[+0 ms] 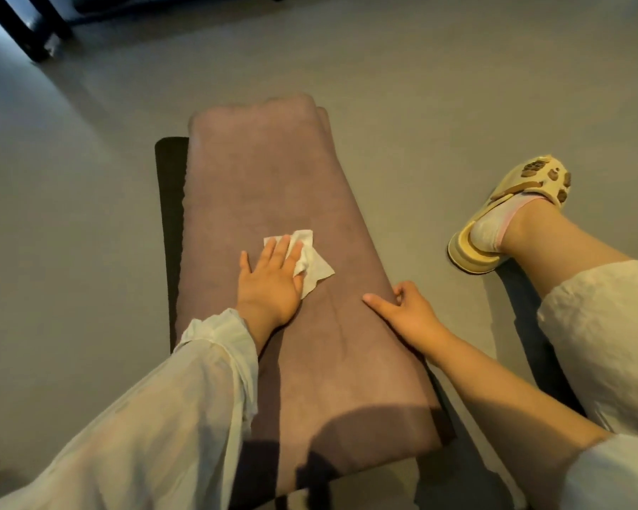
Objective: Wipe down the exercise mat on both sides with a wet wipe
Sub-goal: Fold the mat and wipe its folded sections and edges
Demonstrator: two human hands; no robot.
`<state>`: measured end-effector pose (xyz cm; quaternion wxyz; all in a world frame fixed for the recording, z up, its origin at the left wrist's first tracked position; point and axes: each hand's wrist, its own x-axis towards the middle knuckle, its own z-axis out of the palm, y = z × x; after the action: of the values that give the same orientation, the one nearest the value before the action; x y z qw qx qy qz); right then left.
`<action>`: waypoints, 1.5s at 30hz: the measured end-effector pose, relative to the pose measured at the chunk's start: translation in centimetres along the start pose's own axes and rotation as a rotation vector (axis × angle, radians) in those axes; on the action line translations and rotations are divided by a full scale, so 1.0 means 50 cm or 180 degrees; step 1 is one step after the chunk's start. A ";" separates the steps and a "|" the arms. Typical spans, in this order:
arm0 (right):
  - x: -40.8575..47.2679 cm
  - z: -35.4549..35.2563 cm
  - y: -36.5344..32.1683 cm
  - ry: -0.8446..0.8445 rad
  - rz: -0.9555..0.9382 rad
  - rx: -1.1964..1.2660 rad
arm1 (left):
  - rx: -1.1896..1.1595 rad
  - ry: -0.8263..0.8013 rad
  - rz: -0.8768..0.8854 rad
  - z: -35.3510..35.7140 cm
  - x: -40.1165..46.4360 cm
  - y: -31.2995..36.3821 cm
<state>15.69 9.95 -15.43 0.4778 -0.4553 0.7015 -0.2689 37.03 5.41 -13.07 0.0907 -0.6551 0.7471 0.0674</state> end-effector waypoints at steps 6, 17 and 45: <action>-0.049 -0.032 -0.077 -0.0894 -0.0165 0.0862 | -0.0206 -0.0032 -0.0603 0.021 -0.075 -0.071; -0.174 0.083 -0.164 -0.1202 -0.0768 0.0039 | -0.3056 0.0389 -0.1674 0.017 -0.216 -0.192; -0.298 0.439 -0.181 -0.2164 -0.2131 -0.2565 | -0.2740 0.0644 -0.1841 -0.180 -0.263 -0.389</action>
<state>41.17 20.57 -10.48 0.3550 -0.8550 0.3758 0.0417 57.55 13.54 -1.00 -0.2442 -0.8156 0.4456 0.2768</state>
